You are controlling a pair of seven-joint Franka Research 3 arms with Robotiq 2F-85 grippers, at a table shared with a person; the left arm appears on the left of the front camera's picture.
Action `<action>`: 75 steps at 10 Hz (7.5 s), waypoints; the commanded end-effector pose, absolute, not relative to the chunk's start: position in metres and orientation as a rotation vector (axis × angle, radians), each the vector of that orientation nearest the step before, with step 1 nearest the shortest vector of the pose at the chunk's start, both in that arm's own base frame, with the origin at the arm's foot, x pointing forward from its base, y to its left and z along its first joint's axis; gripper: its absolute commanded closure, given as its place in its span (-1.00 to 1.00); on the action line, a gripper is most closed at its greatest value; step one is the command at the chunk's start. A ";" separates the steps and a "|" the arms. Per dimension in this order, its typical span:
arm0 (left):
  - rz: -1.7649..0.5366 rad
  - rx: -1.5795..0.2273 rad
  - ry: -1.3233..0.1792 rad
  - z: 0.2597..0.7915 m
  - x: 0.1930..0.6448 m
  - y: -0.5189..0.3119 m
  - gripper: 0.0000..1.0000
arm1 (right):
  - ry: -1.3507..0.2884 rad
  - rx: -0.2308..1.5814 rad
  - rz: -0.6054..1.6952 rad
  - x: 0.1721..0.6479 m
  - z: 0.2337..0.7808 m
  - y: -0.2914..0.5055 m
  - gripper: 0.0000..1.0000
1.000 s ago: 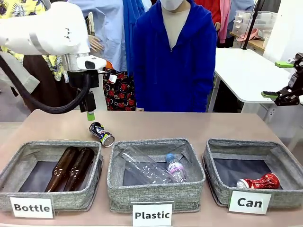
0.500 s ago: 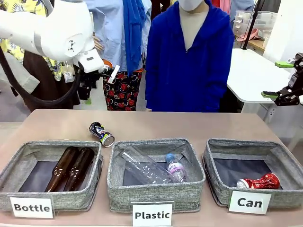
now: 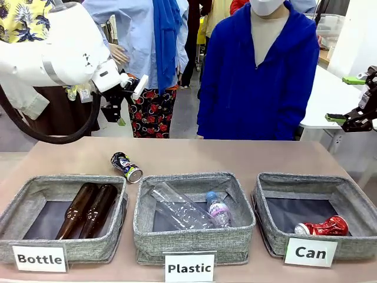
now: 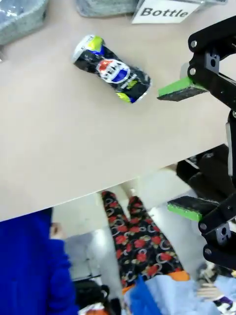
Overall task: Sort the can waste into the basket.
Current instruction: Pick up the can waste from the table and place it in the right Fabric basket.
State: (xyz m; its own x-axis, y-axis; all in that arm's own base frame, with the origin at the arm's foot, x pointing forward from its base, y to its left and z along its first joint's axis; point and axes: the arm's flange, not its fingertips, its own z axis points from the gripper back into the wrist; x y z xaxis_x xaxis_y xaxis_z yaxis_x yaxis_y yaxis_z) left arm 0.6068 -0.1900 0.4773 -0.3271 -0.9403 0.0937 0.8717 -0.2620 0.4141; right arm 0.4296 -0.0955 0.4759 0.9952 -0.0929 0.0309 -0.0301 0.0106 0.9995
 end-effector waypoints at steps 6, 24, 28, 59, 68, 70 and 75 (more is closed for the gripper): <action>-2.000 0.078 -0.316 0.460 0.613 -0.186 -1.00 | -0.100 1.557 -0.024 0.430 0.478 -0.098 -1.00; -2.154 0.039 -0.080 0.308 0.598 -0.205 0.20 | -0.100 1.557 -0.024 0.430 0.478 -0.098 -1.00; -2.154 0.040 -0.087 0.309 0.599 -0.206 1.00 | -0.100 1.557 -0.024 0.430 0.478 -0.098 -1.00; -1.482 -0.231 -0.493 0.449 0.432 -0.686 1.00 | -0.279 0.880 -0.104 0.270 0.508 -0.284 -1.00; -1.499 -0.263 -0.475 0.399 0.390 -0.718 1.00 | -0.226 0.848 -0.088 0.292 0.520 -0.276 -1.00; -1.556 -0.253 -0.477 0.395 0.392 -0.721 -0.20 | -0.226 0.848 -0.088 0.292 0.520 -0.276 -1.00; -1.557 -0.293 -0.447 0.394 0.393 -0.719 -1.00 | -0.226 0.848 -0.088 0.292 0.520 -0.276 -1.00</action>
State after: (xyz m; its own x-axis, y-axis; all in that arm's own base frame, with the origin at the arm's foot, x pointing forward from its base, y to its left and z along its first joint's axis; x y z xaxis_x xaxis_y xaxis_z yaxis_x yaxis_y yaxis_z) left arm 0.3921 -0.7231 0.3927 -0.0298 -0.8961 0.4429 0.9921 0.0273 0.1221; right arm 0.2900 -0.2754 0.5153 0.9728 -0.1614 0.1661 -0.0214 0.6516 0.7582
